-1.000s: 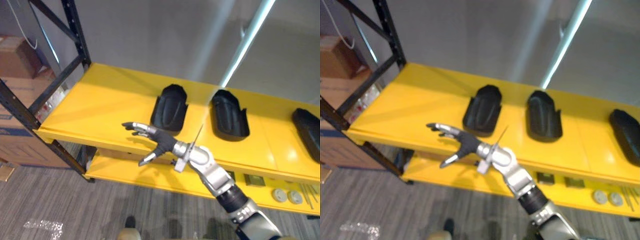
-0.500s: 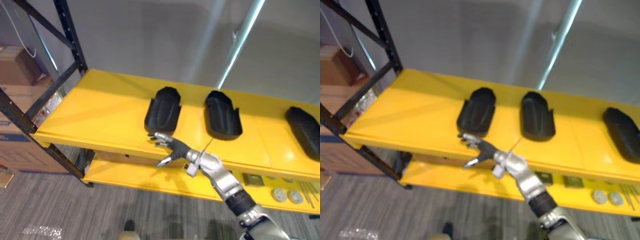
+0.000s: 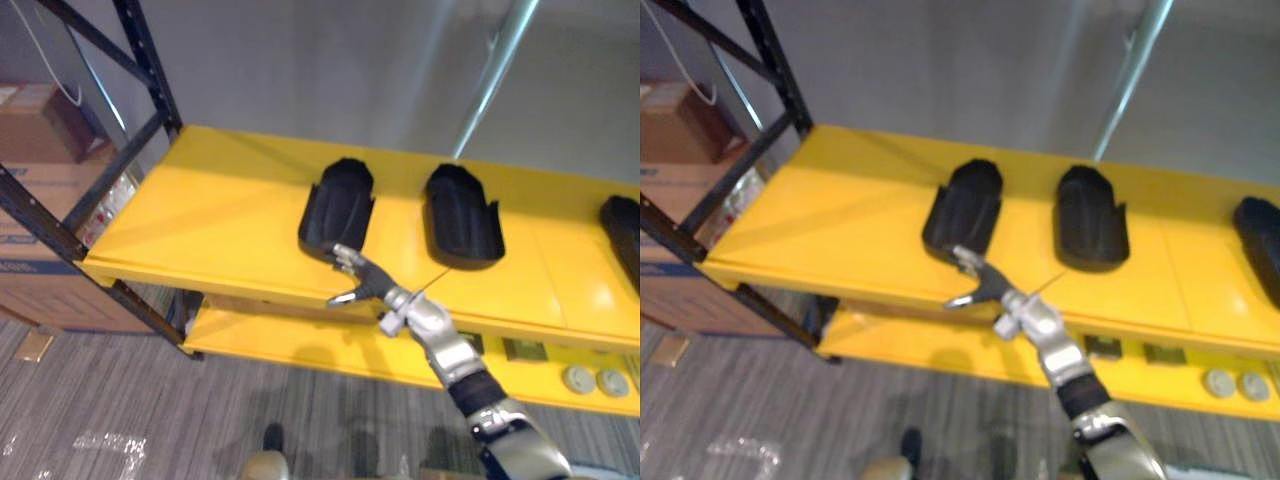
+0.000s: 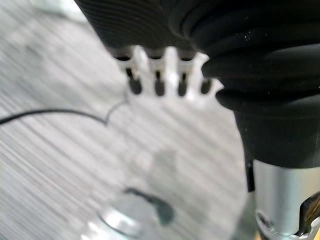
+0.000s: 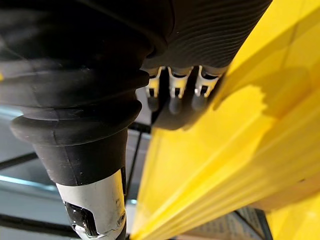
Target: Walk over and take plastic housings, then place them on the shelf
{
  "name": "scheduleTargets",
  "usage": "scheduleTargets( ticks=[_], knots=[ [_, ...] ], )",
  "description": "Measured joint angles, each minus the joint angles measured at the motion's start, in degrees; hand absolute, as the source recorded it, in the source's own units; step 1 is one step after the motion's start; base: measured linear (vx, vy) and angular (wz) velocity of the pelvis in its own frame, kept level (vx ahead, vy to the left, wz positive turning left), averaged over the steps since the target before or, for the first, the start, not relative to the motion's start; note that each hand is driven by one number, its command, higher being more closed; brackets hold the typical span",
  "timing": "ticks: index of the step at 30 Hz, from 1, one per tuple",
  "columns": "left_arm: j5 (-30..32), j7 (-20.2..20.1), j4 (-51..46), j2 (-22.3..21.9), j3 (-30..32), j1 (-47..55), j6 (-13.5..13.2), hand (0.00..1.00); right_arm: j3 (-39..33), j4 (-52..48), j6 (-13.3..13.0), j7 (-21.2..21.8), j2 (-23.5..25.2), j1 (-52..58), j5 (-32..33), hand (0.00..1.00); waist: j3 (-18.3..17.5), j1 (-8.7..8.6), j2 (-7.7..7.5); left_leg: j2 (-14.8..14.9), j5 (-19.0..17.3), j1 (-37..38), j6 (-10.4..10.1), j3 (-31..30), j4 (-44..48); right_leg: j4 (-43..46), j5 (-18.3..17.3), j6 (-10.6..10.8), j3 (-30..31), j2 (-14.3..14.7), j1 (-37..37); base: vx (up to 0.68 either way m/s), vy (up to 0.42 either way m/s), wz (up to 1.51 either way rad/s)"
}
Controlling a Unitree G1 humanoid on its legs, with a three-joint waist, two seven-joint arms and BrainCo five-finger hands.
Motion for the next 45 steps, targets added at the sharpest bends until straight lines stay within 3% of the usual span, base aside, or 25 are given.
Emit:
scheduleTargets(
  ticks=[3,7,16,21,28,31,36,40,45],
  knots=[
    [-0.89,-0.35,-1.50,0.21,-0.73,-1.81,-0.54,0.00,-0.28,-2.84,-0.68,0.02,-1.35,-2.68,-0.96,0.00,3.78,0.00,0.99,1.11,0.77,-2.49,-0.06,-0.06,1.01,1.99,-0.34,-0.57,0.27,0.84,-3.03,-0.19,-0.014,-0.04],
    [-2.87,-0.32,-1.65,1.24,-2.96,-2.71,-1.65,0.00,-0.83,-5.95,-0.75,-0.03,-2.20,-2.72,-2.01,0.00,5.71,0.05,0.96,1.25,1.56,-3.58,-0.07,-0.09,0.91,3.31,-0.86,-0.91,0.44,0.78,-5.03,-0.07,-0.002,0.01],
    [-3.17,-0.30,-3.66,1.59,-4.93,-3.54,-1.64,0.00,-1.25,-6.25,-0.92,-2.88,-3.73,-5.12,-2.05,0.00,7.01,0.17,2.04,1.21,0.13,-5.59,0.46,-0.49,4.95,5.96,-1.46,-0.44,0.30,0.27,-5.80,0.02,0.000,0.02],
    [-3.16,-0.31,-3.64,1.56,-4.98,-3.84,-1.52,0.00,-1.48,-6.27,-3.14,-4.01,-4.11,-5.20,-2.04,0.00,7.07,0.18,2.16,1.27,-1.18,-6.27,0.45,-1.06,7.04,7.24,-2.46,-0.42,0.18,-0.13,-5.84,0.00,0.010,0.03],
    [-3.18,-0.30,-3.71,1.56,-4.99,-3.92,-1.53,0.00,-1.90,-6.26,-3.58,-6.24,-4.12,-6.10,-2.07,0.00,7.23,0.18,2.45,1.44,-1.58,-6.31,0.38,-1.14,7.84,7.94,-2.95,-0.42,0.21,-0.19,-5.83,0.00,0.000,0.00],
    [-3.17,-0.32,-3.77,1.56,-4.99,-4.21,-1.53,0.00,-2.36,-6.77,-4.20,-6.19,-4.15,-6.51,-2.06,0.00,7.64,0.16,3.23,1.55,-1.86,-6.31,0.39,-1.13,8.30,8.16,-3.21,-0.40,0.27,-0.18,-5.79,0.00,0.000,0.00],
    [-3.16,-0.35,-3.76,1.53,-4.98,-4.21,-1.48,0.00,-2.33,-8.33,-4.43,-4.68,-4.70,-6.50,-2.06,0.00,7.68,0.16,3.30,1.67,-1.86,-6.26,0.37,-1.05,8.22,8.25,-3.24,-0.42,0.31,-0.09,-5.80,0.00,0.000,0.00],
    [-3.18,-0.32,-3.75,1.53,-4.99,-4.21,-1.49,0.00,-1.75,-13.60,-5.76,-0.90,-4.83,-6.40,-0.71,0.00,7.68,0.16,3.30,1.72,-1.85,-6.10,0.36,-0.76,7.84,7.94,-3.21,-0.40,0.51,-0.04,-5.80,0.00,-0.002,-0.01],
    [-4.67,-0.23,-3.38,1.45,-6.96,-4.20,-1.63,0.00,5.32,-28.78,-4.92,1.22,0.12,-5.91,5.35,0.00,7.63,0.19,3.23,1.80,-1.69,-4.26,0.10,0.14,6.40,7.54,-3.21,-0.41,1.47,-0.02,-5.24,0.02,-0.015,-0.11]
  ],
)
